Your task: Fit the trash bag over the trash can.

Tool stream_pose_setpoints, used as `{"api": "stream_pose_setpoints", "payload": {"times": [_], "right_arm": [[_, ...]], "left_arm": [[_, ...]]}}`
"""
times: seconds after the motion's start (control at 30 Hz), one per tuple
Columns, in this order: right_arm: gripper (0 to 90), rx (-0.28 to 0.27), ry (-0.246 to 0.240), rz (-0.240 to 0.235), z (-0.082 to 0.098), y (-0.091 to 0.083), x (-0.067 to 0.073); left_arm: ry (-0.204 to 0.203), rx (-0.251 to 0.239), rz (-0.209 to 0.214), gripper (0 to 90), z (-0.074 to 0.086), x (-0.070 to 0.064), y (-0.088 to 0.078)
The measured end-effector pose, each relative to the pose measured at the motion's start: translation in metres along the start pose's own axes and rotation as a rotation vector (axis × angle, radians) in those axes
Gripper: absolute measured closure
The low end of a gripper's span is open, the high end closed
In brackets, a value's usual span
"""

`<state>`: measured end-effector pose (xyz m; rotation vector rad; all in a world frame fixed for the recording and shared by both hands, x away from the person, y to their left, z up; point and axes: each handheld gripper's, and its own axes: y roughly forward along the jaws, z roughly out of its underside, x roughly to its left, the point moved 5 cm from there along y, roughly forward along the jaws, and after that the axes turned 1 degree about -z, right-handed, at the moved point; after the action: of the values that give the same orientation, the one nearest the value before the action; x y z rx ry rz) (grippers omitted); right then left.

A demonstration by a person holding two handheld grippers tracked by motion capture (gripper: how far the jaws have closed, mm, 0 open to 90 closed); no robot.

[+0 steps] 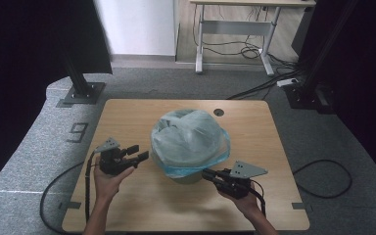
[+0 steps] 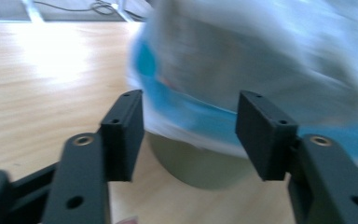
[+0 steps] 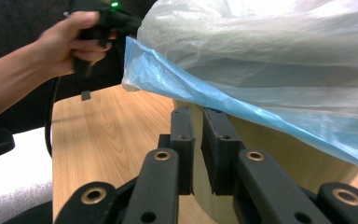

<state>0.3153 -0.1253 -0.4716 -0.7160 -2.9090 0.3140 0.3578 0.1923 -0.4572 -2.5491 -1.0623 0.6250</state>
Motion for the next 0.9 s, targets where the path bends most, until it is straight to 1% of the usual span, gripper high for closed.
{"api": "stream_pose_setpoints", "payload": {"times": [0.03, 0.07, 0.1, 0.13, 0.17, 0.2, 0.23, 0.27, 0.3, 0.33, 0.4, 0.47, 0.5, 0.6, 0.67, 0.7, 0.73, 0.77, 0.83, 0.9], "right_arm": [[80.6, 0.0, 0.0, 0.0, 0.0, 0.0, 0.0], [79.3, -0.002, -0.001, 0.006, -0.001, -0.003, 0.0], [79.3, -0.002, -0.001, 0.006, -0.001, -0.003, 0.0], [78.6, -0.001, 0.0, 0.01, 0.0, -0.005, -0.001], [77.2, 0.001, 0.007, 0.02, 0.001, -0.007, -0.002], [77.2, 0.001, 0.007, 0.02, 0.001, -0.007, -0.002], [76.3, 0.0, 0.013, 0.026, 0.002, -0.009, -0.003], [75.8, -0.002, 0.015, 0.029, 0.003, -0.01, -0.003], [75.3, -0.002, 0.019, 0.031, 0.004, -0.011, -0.002], [75.3, -0.002, 0.019, 0.031, 0.004, -0.011, -0.002], [74.6, -0.004, 0.022, 0.039, 0.005, -0.013, -0.002], [73.7, -0.008, 0.028, 0.051, 0.007, -0.017, -0.003], [73.7, -0.008, 0.028, 0.051, 0.007, -0.017, -0.003], [73.4, -0.008, 0.033, 0.059, 0.009, -0.021, -0.004], [73.3, -0.004, 0.039, 0.065, 0.011, -0.022, -0.005], [73.2, -0.003, 0.043, 0.068, 0.012, -0.023, -0.006], [73.1, -0.001, 0.048, 0.073, 0.014, -0.024, -0.007], [73.1, -0.001, 0.048, 0.073, 0.014, -0.024, -0.007], [73.1, -0.002, 0.05, 0.076, 0.014, -0.025, -0.007], [73.2, -0.004, 0.051, 0.076, 0.014, -0.026, -0.007]], "left_arm": [[0.0, 0.0, 0.0, 38.3, 0.0, 0.0, 0.0], [0.01, 0.007, 0.013, 35.6, 0.002, -0.007, -0.001], [0.019, 0.02, 0.023, 35.6, 0.004, -0.014, -0.001], [0.029, 0.036, 0.027, 32.4, 0.005, -0.021, -0.001], [0.032, 0.05, 0.04, 26.3, 0.007, -0.032, -0.001], [0.032, 0.05, 0.04, 24.3, 0.007, -0.032, -0.001], [0.022, 0.059, 0.069, 22.4, 0.009, -0.041, -0.001], [0.014, 0.061, 0.077, 21.1, 0.009, -0.044, 0.0], [0.014, 0.061, 0.077, 19.3, 0.009, -0.044, 0.0], [0.013, 0.062, 0.078, 19.3, 0.01, -0.047, 0.001], [0.016, 0.068, 0.075, 16.3, 0.01, -0.054, 0.004], [0.024, 0.068, 0.066, 13.5, 0.01, -0.064, 0.009], [0.024, 0.068, 0.066, 12.9, 0.01, -0.064, 0.009], [0.034, 0.076, 0.056, 11.7, 0.008, -0.072, 0.014], [0.039, 0.085, 0.037, 12.1, 0.007, -0.075, 0.019], [0.038, 0.093, 0.025, 14.2, 0.007, -0.075, 0.022], [0.038, 0.1, 0.017, 18.4, 0.007, -0.075, 0.024], [0.038, 0.108, 0.006, 18.4, 0.008, -0.075, 0.026], [0.04, 0.115, -0.011, 27.4, 0.009, -0.076, 0.029], [0.045, 0.117, -0.014, 37.1, 0.011, -0.077, 0.03]]}}
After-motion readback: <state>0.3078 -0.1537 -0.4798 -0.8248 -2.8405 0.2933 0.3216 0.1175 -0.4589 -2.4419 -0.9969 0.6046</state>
